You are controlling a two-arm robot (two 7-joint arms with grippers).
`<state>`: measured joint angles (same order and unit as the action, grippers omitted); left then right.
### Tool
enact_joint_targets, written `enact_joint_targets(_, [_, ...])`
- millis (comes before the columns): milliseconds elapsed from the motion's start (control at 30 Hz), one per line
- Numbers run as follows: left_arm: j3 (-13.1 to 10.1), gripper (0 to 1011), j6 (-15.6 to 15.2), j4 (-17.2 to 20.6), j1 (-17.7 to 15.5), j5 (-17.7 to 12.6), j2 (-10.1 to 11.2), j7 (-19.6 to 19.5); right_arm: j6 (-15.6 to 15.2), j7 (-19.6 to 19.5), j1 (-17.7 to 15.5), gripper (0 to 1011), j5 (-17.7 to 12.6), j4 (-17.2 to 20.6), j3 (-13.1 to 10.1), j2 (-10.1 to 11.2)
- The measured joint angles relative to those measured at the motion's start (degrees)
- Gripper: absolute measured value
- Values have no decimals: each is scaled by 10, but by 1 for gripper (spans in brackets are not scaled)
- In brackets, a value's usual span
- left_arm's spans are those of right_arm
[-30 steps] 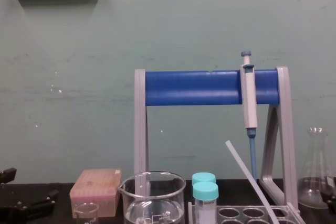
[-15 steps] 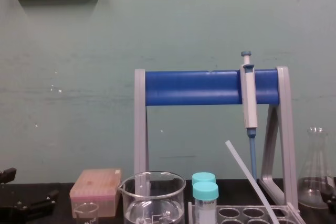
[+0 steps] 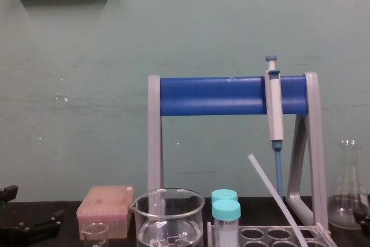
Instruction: Pick up the stirring rod with one hand, then place it down.
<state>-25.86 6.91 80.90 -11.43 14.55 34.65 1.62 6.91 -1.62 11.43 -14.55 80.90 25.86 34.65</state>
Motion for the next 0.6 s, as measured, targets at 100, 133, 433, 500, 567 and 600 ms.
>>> enact_joint_targets(100, [0, 1000, 0, 0, 0, 0, 0, 0, 0, 0, 0, 1000, 0, 0, 0, 0])
enact_joint_targets(133, [0, 1000, 0, 0, 0, 0, 0, 0, 0, 0, 0, 1000, 0, 0, 0, 0])
enact_joint_targets(433, [0, 1000, 0, 0, 0, 0, 0, 0, 0, 0, 0, 1000, 0, 0, 0, 0])
enact_joint_targets(500, [0, 1000, 0, 0, 0, 0, 0, 0, 0, 0, 0, 1000, 0, 0, 0, 0])
enact_joint_targets(567, [0, 1000, 0, 0, 0, 0, 0, 0, 0, 0, 0, 1000, 0, 0, 0, 0])
enact_joint_targets(600, [0, 1000, 0, 0, 0, 0, 0, 0, 0, 0, 0, 1000, 0, 0, 0, 0])
